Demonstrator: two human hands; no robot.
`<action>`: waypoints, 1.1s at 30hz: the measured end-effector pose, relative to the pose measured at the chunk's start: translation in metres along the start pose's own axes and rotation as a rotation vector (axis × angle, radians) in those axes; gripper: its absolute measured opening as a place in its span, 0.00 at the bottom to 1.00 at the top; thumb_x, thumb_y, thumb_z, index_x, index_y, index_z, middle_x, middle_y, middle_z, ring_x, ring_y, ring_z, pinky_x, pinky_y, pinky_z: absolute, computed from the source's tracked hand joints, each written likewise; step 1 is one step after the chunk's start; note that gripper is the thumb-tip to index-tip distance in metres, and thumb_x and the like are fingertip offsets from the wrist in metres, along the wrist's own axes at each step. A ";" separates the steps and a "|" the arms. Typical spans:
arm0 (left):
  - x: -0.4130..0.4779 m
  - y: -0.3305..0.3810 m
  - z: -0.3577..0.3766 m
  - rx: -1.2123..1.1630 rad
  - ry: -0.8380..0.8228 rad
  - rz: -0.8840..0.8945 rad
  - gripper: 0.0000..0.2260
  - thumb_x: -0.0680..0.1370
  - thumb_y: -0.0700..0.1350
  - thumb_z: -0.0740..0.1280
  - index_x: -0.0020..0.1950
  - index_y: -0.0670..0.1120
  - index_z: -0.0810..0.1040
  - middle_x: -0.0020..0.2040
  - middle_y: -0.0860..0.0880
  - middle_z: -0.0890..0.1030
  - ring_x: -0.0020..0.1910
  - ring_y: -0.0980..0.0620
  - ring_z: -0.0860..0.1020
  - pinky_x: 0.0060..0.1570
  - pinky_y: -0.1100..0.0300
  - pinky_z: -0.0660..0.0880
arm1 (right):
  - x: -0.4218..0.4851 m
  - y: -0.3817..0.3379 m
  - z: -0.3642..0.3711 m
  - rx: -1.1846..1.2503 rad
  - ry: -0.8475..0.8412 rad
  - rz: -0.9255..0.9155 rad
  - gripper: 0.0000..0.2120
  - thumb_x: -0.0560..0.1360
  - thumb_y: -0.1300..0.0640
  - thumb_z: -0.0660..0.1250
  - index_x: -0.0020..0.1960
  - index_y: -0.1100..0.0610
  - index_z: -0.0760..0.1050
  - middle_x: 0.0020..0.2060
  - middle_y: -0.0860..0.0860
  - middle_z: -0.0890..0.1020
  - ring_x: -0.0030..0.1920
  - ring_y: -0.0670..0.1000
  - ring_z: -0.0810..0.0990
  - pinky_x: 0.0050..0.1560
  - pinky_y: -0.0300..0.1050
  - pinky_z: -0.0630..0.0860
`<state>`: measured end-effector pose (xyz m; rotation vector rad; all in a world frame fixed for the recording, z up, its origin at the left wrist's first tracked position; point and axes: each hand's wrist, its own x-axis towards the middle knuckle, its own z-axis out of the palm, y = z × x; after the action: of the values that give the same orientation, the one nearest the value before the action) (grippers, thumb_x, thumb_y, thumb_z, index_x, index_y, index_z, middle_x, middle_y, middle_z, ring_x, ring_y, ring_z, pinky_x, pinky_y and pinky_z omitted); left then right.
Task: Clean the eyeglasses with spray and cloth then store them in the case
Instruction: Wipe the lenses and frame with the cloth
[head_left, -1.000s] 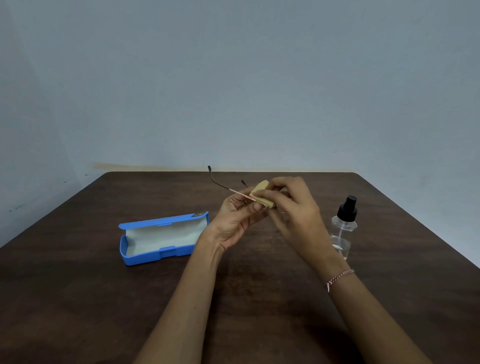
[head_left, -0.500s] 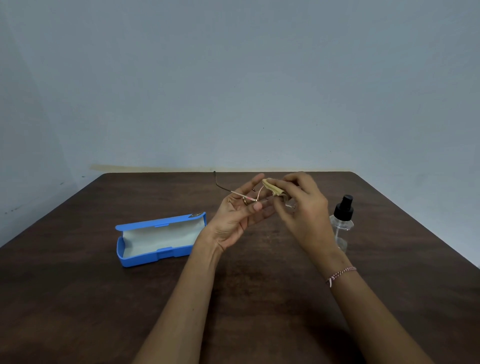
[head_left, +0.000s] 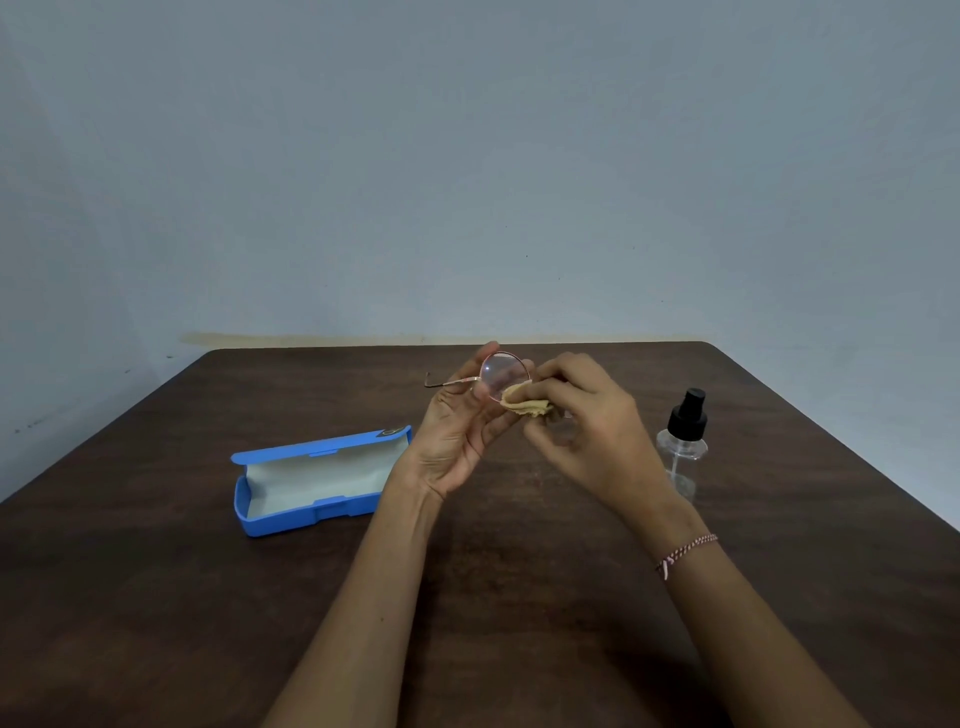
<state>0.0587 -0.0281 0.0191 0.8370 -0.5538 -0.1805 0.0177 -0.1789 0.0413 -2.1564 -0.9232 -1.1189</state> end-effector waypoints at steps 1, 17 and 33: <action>0.000 0.000 0.001 0.001 0.001 0.008 0.24 0.55 0.51 0.82 0.50 0.53 0.84 0.50 0.45 0.84 0.48 0.50 0.83 0.41 0.62 0.80 | 0.000 0.001 0.000 -0.020 0.011 0.010 0.10 0.70 0.59 0.65 0.49 0.60 0.81 0.44 0.52 0.77 0.46 0.48 0.74 0.48 0.31 0.70; 0.001 0.001 0.003 -0.065 0.021 0.054 0.25 0.54 0.51 0.83 0.49 0.51 0.84 0.49 0.42 0.84 0.48 0.49 0.83 0.40 0.61 0.81 | 0.001 0.005 -0.006 -0.119 -0.058 -0.120 0.11 0.67 0.65 0.72 0.50 0.61 0.81 0.47 0.54 0.79 0.49 0.51 0.74 0.51 0.37 0.71; 0.003 0.000 0.005 -0.105 0.031 0.108 0.25 0.55 0.50 0.82 0.50 0.51 0.84 0.50 0.42 0.84 0.51 0.46 0.82 0.43 0.58 0.81 | -0.002 0.005 -0.003 -0.134 -0.046 -0.167 0.09 0.70 0.64 0.71 0.50 0.61 0.81 0.49 0.55 0.80 0.50 0.52 0.74 0.52 0.39 0.72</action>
<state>0.0585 -0.0323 0.0225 0.7056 -0.5546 -0.0971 0.0193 -0.1852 0.0408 -2.2542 -1.0944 -1.2478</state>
